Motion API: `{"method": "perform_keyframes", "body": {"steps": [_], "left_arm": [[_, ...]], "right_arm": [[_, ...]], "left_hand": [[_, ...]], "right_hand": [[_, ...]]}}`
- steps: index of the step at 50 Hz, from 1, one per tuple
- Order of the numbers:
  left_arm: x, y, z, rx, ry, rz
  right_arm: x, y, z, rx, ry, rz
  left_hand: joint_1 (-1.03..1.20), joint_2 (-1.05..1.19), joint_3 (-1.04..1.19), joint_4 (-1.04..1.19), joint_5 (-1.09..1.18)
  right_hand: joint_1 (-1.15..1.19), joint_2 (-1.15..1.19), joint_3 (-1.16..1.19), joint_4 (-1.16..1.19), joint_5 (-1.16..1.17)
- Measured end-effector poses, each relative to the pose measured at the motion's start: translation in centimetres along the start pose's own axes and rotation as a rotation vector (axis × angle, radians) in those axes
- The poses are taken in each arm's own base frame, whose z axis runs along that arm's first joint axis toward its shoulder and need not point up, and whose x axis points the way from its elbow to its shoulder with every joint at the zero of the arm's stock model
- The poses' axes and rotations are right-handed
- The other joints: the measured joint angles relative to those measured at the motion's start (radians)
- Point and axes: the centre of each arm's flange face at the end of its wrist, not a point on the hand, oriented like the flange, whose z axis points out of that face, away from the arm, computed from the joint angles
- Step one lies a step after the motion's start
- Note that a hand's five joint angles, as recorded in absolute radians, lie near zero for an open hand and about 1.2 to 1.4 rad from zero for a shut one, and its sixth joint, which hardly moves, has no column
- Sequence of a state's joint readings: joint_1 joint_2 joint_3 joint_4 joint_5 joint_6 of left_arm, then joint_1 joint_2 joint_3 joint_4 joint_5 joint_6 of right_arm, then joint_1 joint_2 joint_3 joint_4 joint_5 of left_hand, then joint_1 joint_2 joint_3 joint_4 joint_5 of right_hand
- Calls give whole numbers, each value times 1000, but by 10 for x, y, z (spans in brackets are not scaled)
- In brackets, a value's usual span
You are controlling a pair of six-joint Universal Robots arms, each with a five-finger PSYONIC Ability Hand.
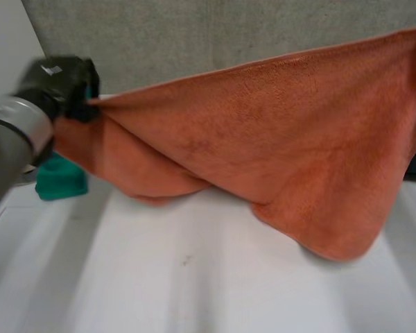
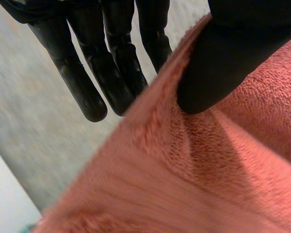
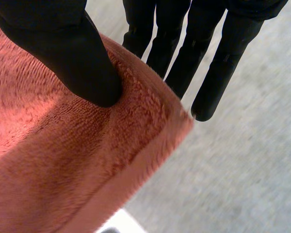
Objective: Fold the laundry.
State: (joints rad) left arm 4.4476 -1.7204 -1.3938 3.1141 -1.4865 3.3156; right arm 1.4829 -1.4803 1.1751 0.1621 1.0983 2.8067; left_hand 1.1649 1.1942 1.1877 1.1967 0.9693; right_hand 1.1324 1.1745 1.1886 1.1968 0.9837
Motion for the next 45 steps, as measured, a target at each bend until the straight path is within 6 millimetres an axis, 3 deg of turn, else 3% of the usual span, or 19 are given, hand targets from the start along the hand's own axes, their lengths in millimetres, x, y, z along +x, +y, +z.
{"method": "perform_keyframes", "body": {"steps": [4, 9, 15, 19, 21, 25, 27, 32, 34, 39, 45], "left_arm": [[-8, -10, -14, 12, -6, 102], [-6, 22, -6, -94, 30, 250], [-2, 79, 38, -206, 76, 410], [1, 87, 76, -150, 52, 460], [1, 78, 97, -66, 19, 476], [-4, 34, 134, 195, -91, 493], [-9, -12, 149, 432, -189, 490], [-19, -79, 147, 778, -304, 435], [-22, -92, 143, 839, -313, 406], [-28, -89, 136, 816, -286, 353], [-30, -29, 137, 610, -231, 337]], "right_arm": [[-11, 23, -1, -111, -46, -27], [-27, 60, 2, -251, -110, -53], [-53, 102, 24, -361, -137, -94], [-63, 112, 50, -330, -80, -137], [-63, 109, 67, -264, -26, -161], [-54, 81, 103, -20, 130, -204], [-44, 50, 120, 194, 246, -215], [-31, -9, 127, 529, 390, -202], [-31, -21, 125, 583, 404, -192], [-39, -22, 121, 576, 377, -173], [-58, 12, 118, 429, 275, -160]], "left_hand": [[0, 0, 0, 0, 0], [0, 1, 3, 0, 0], [0, 3, 4, 1, 0], [0, 3, 4, 3, 0], [0, 4, 5, 4, 0], [0, 4, 5, 5, 0], [0, 4, 5, 5, 0], [0, 4, 5, 5, 0], [0, 4, 5, 5, 2], [0, 4, 5, 5, 11], [0, 4, 5, 5, 11]], "right_hand": [[0, 0, 0, 0, 0], [0, 0, 0, 0, 0], [0, 0, 0, 0, 0], [0, 0, 0, 0, 0], [0, 1, 1, 0, 2], [0, 1, 1, 0, 2], [0, 1, 1, 1, 5], [0, 1, 1, 1, 26], [0, 1, 1, 1, 27], [0, 1, 1, 1, 28], [0, 1, 1, 1, 28]]}}
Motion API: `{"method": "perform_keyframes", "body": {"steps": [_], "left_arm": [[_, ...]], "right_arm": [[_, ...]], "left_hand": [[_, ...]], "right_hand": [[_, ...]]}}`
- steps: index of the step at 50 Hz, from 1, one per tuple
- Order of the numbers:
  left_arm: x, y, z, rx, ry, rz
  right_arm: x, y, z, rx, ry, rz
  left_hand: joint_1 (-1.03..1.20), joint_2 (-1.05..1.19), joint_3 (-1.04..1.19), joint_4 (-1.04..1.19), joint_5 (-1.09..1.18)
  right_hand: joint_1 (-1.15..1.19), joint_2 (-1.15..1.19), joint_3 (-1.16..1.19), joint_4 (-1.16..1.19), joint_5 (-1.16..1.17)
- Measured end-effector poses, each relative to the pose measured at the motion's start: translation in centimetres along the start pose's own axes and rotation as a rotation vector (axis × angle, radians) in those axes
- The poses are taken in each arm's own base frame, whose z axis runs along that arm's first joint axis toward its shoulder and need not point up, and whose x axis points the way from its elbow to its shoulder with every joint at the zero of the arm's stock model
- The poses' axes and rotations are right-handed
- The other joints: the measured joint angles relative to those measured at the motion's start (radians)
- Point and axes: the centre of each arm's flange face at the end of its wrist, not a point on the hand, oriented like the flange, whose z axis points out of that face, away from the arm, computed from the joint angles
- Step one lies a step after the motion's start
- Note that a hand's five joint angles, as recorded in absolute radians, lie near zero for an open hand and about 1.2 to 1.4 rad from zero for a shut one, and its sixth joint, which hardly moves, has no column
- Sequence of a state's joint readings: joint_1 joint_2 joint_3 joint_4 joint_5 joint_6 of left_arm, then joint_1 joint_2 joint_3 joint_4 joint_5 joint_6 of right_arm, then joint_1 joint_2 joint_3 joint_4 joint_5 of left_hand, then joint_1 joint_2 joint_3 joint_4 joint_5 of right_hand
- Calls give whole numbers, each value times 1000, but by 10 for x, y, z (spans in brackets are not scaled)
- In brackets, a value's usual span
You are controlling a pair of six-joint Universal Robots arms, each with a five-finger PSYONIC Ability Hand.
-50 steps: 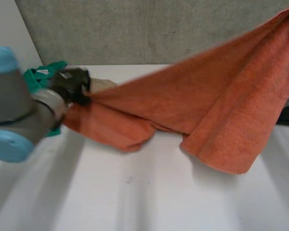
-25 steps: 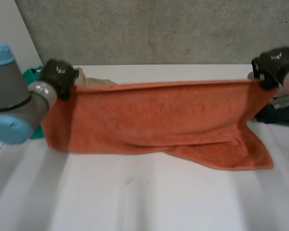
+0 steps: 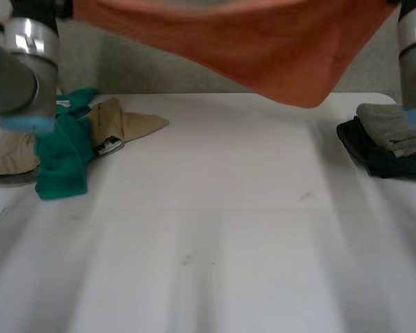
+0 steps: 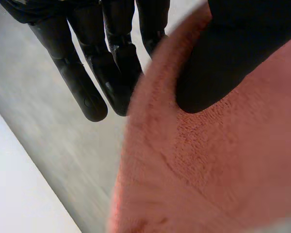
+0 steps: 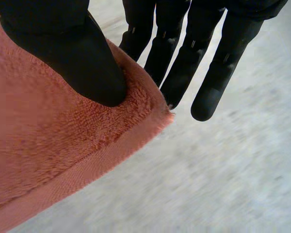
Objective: Fold the laundry.
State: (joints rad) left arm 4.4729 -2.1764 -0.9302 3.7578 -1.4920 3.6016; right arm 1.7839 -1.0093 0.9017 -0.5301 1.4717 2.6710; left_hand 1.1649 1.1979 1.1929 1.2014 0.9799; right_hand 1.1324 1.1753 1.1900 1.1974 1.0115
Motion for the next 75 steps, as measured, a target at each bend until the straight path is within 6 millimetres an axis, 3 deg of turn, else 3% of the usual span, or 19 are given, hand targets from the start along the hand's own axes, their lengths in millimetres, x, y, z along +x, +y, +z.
{"method": "perform_keyframes", "body": {"steps": [9, 13, 15, 19, 21, 26, 30, 34, 38, 42, 49, 55, 60, 64, 69, 75], "left_arm": [[36, 63, -82, -303, 165, -18], [46, 78, -115, -403, 221, -28], [52, 87, -139, -472, 256, -33], [57, 96, -166, -546, 294, -30], [58, 101, -179, -578, 315, -19], [55, 117, -192, -619, 361, 27], [45, 136, -198, -644, 389, 90], [36, 146, -200, -655, 400, 135], [32, 149, -201, -658, 404, 152], [28, 148, -202, -664, 396, 153], [15, 125, -206, -678, 383, 155], [4, 79, -226, -734, 425, 148], [-7, 29, -262, -884, 534, 148], [-13, 6, -288, -1018, 640, 153], [-17, -4, -301, -1103, 721, 169], [-15, 10, -289, -1048, 708, 207]], "right_arm": [[-37, 58, -67, -314, -224, 38], [-50, 75, -102, -463, -308, 61], [-58, 84, -129, -567, -367, 77], [-64, 94, -160, -674, -433, 97], [-65, 99, -174, -718, -460, 107], [-62, 106, -183, -749, -476, 115], [-60, 109, -184, -752, -476, 116], [-60, 109, -184, -752, -475, 116], [-61, 108, -185, -751, -477, 116], [-62, 108, -186, -753, -481, 117], [-58, 100, -190, -778, -510, 91], [-39, 73, -201, -844, -598, -21], [-11, 42, -229, -986, -759, -164], [4, 27, -249, -1068, -877, -225], [12, 25, -259, -1097, -926, -261], [9, 45, -251, -1055, -847, -272]], "left_hand": [[0, 0, 0, 0, 0], [0, 0, 0, 0, 0], [0, 0, 0, 0, 0], [-15, -29, -27, -31, -11], [-154, -185, -179, -179, -126], [-311, -335, -327, -337, -292], [-311, -345, -333, -355, -306], [-308, -344, -331, -352, -303], [-141, -183, -183, -191, -151], [-30, -8, -7, -9, 9], [-30, -3, -1, -4, 9], [-30, -3, -1, -4, 9], [-30, -2, -1, -4, 9], [-30, -2, -1, -4, 9], [-30, -2, -1, -2, 9], [-30, -2, -1, -1, 9]], "right_hand": [[0, 0, 0, 0, 0], [0, 0, 0, 0, 0], [0, 0, 0, 0, 0], [0, 0, 0, 0, 0], [0, 0, 0, 0, 0], [0, 0, 0, 0, 0], [0, 0, 0, 0, 0], [0, 0, 0, 0, 0], [0, 0, 0, 0, 0], [0, 0, 0, 0, 0], [0, 0, 0, 0, 0], [0, 0, 0, 0, 0], [0, 0, 0, 0, 0], [0, 0, 0, 0, 0], [0, 0, 0, 0, 0], [0, 0, 0, 0, 0]]}}
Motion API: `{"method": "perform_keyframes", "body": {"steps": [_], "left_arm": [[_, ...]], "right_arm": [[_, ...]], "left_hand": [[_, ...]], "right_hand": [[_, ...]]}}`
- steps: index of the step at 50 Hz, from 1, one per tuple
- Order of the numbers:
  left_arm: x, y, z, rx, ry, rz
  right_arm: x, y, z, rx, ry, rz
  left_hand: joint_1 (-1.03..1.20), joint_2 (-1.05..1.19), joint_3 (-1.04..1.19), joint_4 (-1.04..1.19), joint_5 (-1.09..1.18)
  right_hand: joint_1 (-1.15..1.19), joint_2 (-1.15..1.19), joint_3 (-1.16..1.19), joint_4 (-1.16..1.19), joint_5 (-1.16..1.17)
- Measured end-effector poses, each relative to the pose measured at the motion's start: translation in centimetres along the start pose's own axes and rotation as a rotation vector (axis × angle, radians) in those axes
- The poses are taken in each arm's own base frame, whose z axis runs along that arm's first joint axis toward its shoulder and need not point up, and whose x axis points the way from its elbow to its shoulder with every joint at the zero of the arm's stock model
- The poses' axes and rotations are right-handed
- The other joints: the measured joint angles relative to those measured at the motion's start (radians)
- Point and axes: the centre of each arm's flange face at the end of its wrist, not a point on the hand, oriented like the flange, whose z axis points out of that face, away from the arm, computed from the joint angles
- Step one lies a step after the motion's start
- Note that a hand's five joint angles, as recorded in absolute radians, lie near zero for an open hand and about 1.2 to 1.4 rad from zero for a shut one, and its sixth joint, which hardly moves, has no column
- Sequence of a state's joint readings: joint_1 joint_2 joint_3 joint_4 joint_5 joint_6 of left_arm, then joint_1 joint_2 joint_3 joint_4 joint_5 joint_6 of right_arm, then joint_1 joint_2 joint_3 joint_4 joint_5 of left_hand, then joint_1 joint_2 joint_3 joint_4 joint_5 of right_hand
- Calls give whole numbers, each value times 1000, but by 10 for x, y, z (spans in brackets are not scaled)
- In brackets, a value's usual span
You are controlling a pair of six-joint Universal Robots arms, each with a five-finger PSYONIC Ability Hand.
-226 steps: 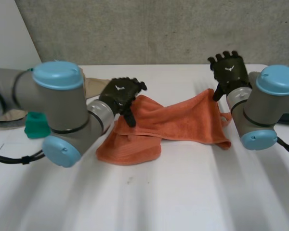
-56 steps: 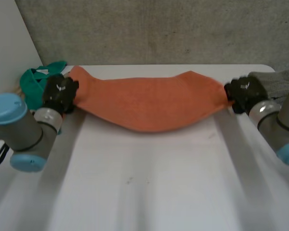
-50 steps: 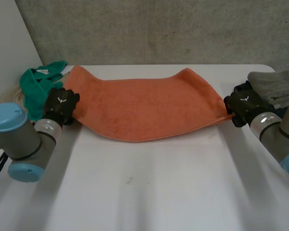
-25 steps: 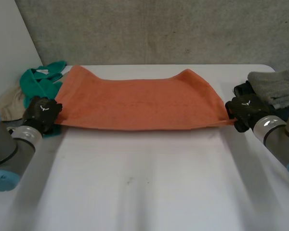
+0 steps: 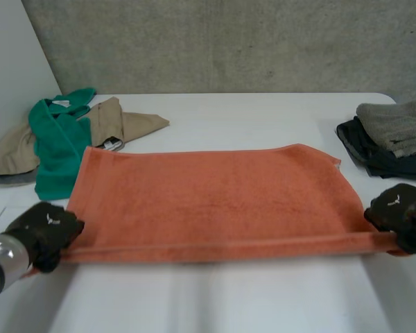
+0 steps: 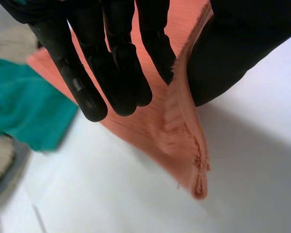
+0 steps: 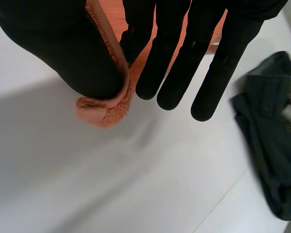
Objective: Fold the laundry.
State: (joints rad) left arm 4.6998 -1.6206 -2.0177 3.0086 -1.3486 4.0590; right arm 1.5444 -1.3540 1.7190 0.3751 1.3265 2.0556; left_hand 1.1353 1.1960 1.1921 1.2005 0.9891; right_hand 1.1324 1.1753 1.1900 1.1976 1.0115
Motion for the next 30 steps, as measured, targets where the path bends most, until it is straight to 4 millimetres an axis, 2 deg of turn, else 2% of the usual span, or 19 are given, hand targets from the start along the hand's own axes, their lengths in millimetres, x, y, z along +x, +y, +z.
{"method": "perform_keyframes", "body": {"steps": [7, 10, 11, 15, 16, 17, 23, 30], "left_arm": [[-15, -15, 45, 135, -115, 57], [-21, -23, 73, 197, -162, 82], [-21, -23, 73, 197, -162, 82], [-26, -37, 107, 268, -199, 111], [-26, -37, 107, 268, -199, 111], [-27, -44, 118, 292, -210, 120], [-42, -64, 155, 339, -290, 117], [-58, -80, 189, 369, -379, 87]], "right_arm": [[10, -2, 37, 57, 85, 50], [14, -11, 56, 107, 127, 77], [14, -11, 56, 107, 127, 77], [22, -26, 80, 183, 206, 97], [22, -26, 80, 183, 206, 97], [27, -32, 90, 217, 248, 94], [46, -55, 123, 327, 406, 63], [58, -69, 157, 377, 500, 37]], "left_hand": [[0, 0, 0, 0, 0], [0, 0, 0, 0, 0], [0, 0, 0, 0, 0], [0, 0, 0, 0, 0], [0, 0, 0, 0, 0], [0, 0, 0, 0, 5], [0, 0, 0, 0, 7], [0, 0, 0, 1, 7]], "right_hand": [[0, 0, 0, 0, 0], [0, 0, 0, 0, 6], [0, 0, 0, 0, 6], [0, 0, 0, 0, 9], [0, 0, 0, 0, 9], [0, 0, 0, 0, 10], [0, 0, 0, 0, 10], [0, 0, 0, 0, 10]]}}
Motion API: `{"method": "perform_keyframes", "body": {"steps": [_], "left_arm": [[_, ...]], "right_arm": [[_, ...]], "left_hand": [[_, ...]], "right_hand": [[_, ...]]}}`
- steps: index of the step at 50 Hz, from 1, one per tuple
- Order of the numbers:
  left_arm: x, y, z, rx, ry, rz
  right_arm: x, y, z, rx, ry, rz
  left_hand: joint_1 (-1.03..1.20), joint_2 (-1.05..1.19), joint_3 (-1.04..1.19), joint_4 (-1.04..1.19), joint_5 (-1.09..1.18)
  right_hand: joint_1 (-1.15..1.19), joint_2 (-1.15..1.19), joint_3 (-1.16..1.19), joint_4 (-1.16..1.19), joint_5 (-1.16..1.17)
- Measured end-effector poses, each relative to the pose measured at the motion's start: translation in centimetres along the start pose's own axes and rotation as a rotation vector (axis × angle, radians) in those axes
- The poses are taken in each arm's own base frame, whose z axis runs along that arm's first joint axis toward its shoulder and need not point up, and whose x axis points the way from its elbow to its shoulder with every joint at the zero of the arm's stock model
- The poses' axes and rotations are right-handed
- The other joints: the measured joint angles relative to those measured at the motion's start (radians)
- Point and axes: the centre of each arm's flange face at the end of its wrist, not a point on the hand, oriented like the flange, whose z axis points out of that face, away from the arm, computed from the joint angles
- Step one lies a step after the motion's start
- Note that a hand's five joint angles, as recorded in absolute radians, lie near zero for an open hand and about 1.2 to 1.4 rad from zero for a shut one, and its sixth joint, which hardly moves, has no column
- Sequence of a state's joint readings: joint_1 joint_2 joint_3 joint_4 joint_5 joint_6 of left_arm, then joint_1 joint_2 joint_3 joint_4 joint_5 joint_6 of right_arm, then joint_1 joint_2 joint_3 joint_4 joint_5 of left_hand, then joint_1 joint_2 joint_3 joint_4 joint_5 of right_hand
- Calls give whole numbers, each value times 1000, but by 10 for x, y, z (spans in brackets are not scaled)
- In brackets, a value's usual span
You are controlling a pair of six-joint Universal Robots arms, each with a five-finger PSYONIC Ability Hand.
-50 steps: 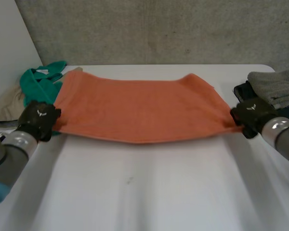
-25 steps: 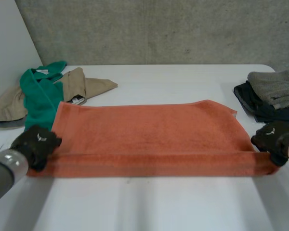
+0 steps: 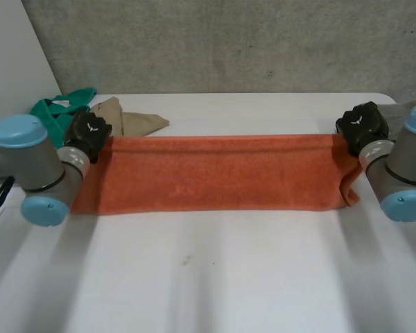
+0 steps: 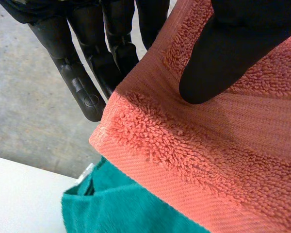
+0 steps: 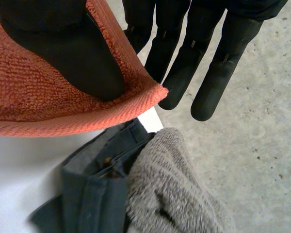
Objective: Fold the laundry.
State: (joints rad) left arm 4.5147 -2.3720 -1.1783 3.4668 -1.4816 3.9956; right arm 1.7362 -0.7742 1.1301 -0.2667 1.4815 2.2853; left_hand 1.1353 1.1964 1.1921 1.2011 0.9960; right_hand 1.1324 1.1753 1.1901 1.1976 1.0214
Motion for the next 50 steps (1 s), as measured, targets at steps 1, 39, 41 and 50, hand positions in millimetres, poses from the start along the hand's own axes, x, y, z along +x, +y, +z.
{"method": "perform_keyframes", "body": {"steps": [1, 39, 41, 50], "left_arm": [[0, 0, 5, 6, -10, -1], [-2, -46, -62, 50, 61, -157], [1, -44, -65, 43, 69, -157], [10, -41, -69, 30, 95, -157]], "right_arm": [[-1, 1, 5, 6, 8, -2], [15, -6, -70, -242, -259, 386], [10, 1, -72, -258, -275, 404], [-15, 29, -55, -238, -251, 411]], "left_hand": [[0, 0, 0, 0, 0], [-948, -990, -982, -1000, -947], [-948, -990, -982, -1000, -947], [-948, -989, -982, -999, -947]], "right_hand": [[0, 0, 0, 0, 0], [-736, -798, -794, -798, -784], [-736, -798, -794, -798, -781], [-504, -548, -562, -568, -563]]}}
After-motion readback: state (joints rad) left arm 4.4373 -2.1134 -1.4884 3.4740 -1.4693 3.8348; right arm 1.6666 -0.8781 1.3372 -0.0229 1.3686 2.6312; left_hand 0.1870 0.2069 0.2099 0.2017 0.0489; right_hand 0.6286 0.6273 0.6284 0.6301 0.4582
